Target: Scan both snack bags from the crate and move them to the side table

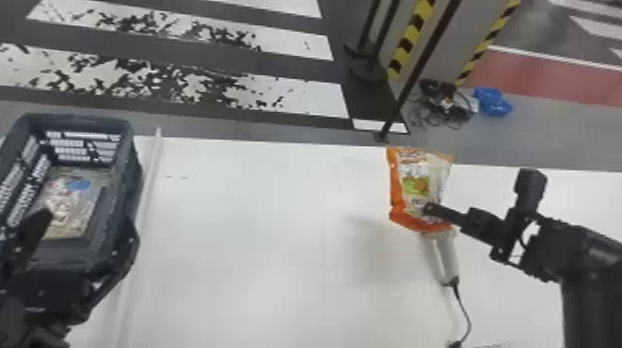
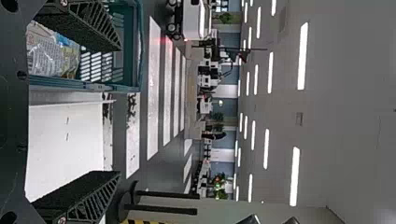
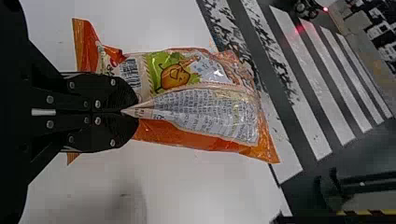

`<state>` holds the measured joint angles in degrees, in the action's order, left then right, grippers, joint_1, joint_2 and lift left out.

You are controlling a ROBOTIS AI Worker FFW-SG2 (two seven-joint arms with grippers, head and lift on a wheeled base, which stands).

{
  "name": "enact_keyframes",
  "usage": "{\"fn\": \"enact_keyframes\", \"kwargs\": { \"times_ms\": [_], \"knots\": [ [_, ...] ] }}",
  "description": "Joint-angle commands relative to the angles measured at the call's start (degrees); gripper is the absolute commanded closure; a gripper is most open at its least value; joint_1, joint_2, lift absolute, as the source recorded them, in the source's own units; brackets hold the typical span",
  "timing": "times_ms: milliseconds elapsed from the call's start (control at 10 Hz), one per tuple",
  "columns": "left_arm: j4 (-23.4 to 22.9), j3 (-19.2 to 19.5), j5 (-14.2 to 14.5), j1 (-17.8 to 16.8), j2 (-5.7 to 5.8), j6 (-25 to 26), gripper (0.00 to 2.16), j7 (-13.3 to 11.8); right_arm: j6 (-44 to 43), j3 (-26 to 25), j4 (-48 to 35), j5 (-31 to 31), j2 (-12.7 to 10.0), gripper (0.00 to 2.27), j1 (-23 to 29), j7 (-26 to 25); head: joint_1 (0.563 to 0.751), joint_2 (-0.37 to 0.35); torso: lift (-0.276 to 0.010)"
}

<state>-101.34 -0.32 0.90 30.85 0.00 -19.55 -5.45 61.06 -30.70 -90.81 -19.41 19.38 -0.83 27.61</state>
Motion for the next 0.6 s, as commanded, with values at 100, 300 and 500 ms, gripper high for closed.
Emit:
{"fn": "enact_keyframes", "kwargs": {
  "times_ms": [100,300,500],
  "knots": [
    [0.00,-0.21,-0.55,0.00,-0.15,0.35,0.04,0.00,-4.14,-3.14,6.78,-0.55,4.88,2.23,-5.68,-6.07,0.695,-0.350,-0.029],
    [0.00,-0.21,-0.64,0.00,-0.15,0.35,0.04,0.00,-13.99,-2.79,15.57,0.42,7.78,2.23,-9.46,-13.98,0.695,-0.350,-0.029],
    [0.17,-0.12,-0.64,0.00,-0.15,0.35,0.04,0.00,-23.83,-1.82,24.36,1.12,9.71,2.23,-12.09,-20.14,0.695,-0.350,-0.029]
  ]
}}
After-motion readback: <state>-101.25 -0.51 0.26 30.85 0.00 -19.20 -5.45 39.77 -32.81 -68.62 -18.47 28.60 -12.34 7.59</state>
